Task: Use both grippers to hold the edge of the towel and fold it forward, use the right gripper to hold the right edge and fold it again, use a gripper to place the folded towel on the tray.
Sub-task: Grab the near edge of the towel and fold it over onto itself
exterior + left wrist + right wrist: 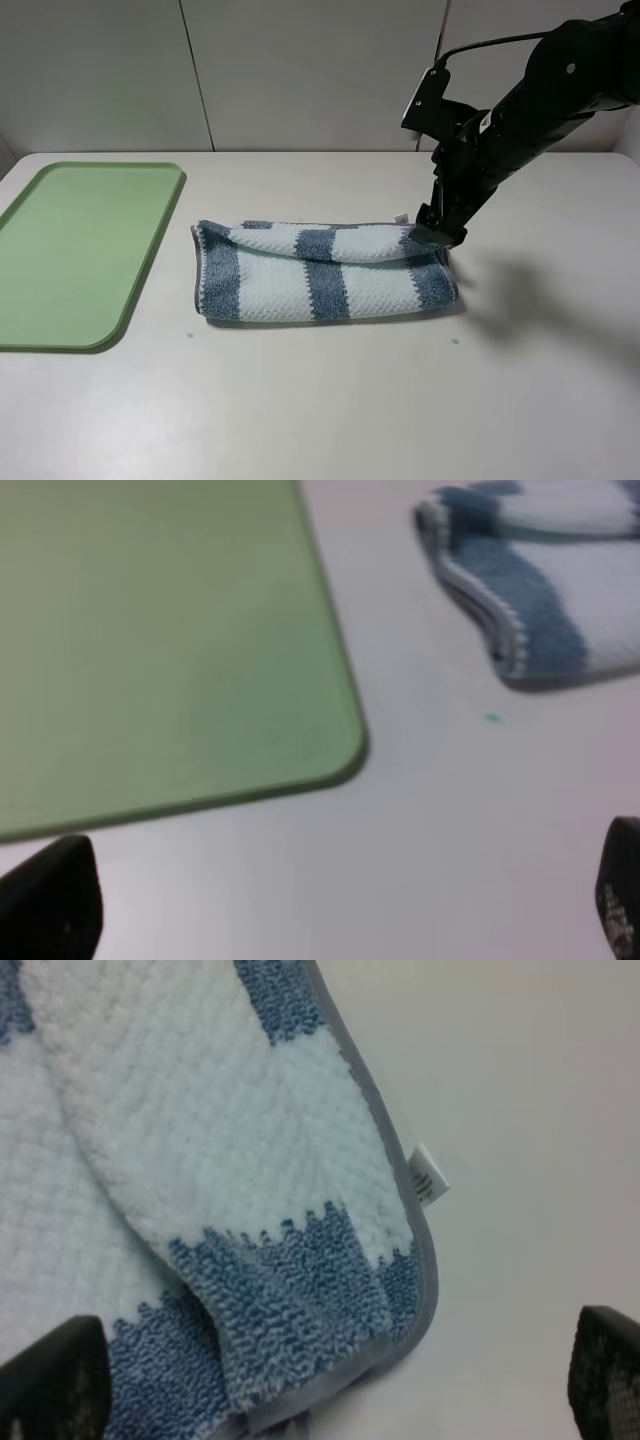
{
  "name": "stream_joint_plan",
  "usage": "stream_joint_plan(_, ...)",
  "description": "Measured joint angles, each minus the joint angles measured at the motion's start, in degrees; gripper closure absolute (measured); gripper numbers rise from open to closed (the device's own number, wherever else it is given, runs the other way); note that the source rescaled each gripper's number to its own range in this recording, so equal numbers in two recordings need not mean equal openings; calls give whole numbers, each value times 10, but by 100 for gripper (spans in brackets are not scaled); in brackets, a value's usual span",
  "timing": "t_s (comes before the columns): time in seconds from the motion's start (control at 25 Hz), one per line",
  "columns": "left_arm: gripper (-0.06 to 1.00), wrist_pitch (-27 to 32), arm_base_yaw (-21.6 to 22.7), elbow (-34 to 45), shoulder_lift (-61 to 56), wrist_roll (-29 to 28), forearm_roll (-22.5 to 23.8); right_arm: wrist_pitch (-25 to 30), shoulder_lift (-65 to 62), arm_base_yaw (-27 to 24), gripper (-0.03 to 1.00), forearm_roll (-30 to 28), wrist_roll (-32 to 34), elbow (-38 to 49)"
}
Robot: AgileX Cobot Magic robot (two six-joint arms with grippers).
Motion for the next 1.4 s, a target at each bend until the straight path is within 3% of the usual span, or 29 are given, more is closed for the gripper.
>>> stream_joint_plan(0.28, -5, 0, 119, 0, 0, 0, 1, 0, 0, 0, -3, 0, 0, 0)
stream_joint_plan(0.44, -5, 0, 166, 0, 0, 1, 1, 0, 0, 0, -3, -1, 0, 0)
stream_joint_plan(1.4, -5, 0, 171, 0, 0, 1, 2, 1, 0, 0, -3, 18, 0, 0)
